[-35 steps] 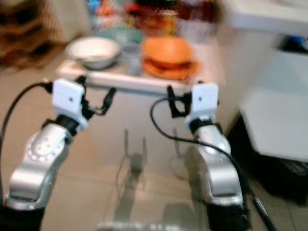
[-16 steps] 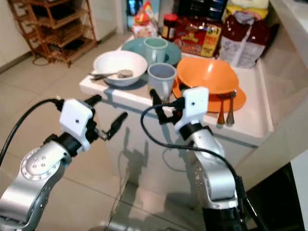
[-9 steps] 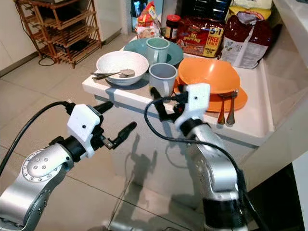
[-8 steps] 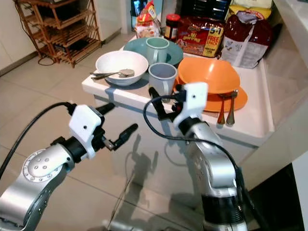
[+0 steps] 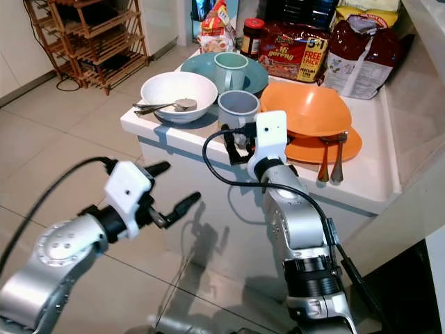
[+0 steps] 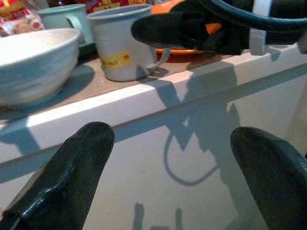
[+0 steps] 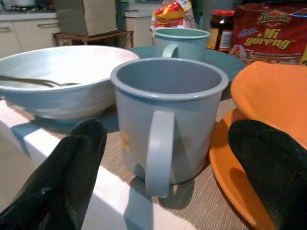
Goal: Setting the table
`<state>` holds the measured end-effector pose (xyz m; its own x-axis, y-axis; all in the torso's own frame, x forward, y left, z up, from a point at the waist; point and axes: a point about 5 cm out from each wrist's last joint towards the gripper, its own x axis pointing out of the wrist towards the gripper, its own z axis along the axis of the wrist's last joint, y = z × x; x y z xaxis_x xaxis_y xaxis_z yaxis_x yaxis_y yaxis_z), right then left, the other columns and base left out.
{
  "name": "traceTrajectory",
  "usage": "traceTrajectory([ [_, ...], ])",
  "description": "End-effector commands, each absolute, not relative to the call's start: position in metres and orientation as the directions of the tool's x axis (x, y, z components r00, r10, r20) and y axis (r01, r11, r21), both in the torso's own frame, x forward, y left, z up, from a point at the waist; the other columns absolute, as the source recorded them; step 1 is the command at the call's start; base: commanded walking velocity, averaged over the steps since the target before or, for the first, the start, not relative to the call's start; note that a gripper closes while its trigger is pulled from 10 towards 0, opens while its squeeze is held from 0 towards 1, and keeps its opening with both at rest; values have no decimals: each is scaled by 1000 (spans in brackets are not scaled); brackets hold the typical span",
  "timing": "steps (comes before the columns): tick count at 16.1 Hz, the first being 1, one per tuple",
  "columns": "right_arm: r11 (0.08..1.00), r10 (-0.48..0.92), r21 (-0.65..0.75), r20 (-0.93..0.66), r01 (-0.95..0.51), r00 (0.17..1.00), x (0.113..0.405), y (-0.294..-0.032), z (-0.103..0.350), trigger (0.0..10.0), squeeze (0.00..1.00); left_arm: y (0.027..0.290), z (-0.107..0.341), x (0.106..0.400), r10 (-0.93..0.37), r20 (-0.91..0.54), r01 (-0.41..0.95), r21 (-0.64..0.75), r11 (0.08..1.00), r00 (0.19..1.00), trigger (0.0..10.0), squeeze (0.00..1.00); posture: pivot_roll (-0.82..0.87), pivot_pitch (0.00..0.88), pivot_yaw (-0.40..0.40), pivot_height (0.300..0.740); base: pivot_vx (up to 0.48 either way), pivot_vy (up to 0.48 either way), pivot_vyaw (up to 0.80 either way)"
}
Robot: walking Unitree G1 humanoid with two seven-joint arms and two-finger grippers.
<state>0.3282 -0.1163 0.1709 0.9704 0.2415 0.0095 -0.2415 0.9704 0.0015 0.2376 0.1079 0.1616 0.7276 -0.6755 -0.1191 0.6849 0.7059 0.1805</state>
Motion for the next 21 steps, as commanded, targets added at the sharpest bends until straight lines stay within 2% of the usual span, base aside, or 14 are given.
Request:
traceTrajectory([
  [1, 976, 219, -12, 9, -219, 976, 331, -119, 170, 10000, 0, 104, 163, 240, -685, -119, 694, 183, 696, 719, 10000, 0, 156, 39, -35, 740, 0, 0, 0],
  [5, 968, 244, 49, 2, -244, 970, 336, -113, 166, 10000, 0, 102, 178, 247, -692, -103, 697, 192, 691, 715, 10000, 0, 158, 34, -29, 740, 0, 0, 0],
  [6, 967, 244, 72, -5, -243, 970, 339, -111, 164, 2941, 0, 106, 183, 248, -691, -100, 695, 200, 691, 716, 10000, 0, 161, 33, -28, 740, 0, 0, 0],
  [7, 965, 244, 102, -7, -242, 970, 341, -110, 163, 0, 0, 114, 186, 249, -689, -100, 693, 205, 691, 717, 10000, 0, 164, 31, -26, 740, 0, 0, 0],
  [11, 958, 255, 140, -26, -249, 966, 346, -106, 156, 0, 0, 126, 183, 255, -679, -115, 686, 198, 700, 725, 10000, 0, 169, 25, -24, 740, 0, 0, 0],
  [16, 968, 215, 142, -29, -209, 976, 352, -110, 154, 0, 0, 135, 159, 271, -632, -134, 646, 183, 741, 764, 10000, 0, 173, 9, -28, 740, 0, 0, 0],
  [19, 968, 216, 139, -22, -211, 976, 352, -110, 154, 0, 0, 147, 146, 257, -615, -149, 633, 190, 751, 774, 10000, 0, 172, 0, -27, 740, 0, 0, 0],
  [21, 967, 217, 139, -14, -213, 976, 352, -111, 154, 0, 0, 146, 145, 255, -613, -151, 631, 186, 753, 776, 10000, 0, 169, 0, -25, 740, 0, 0, 0],
])
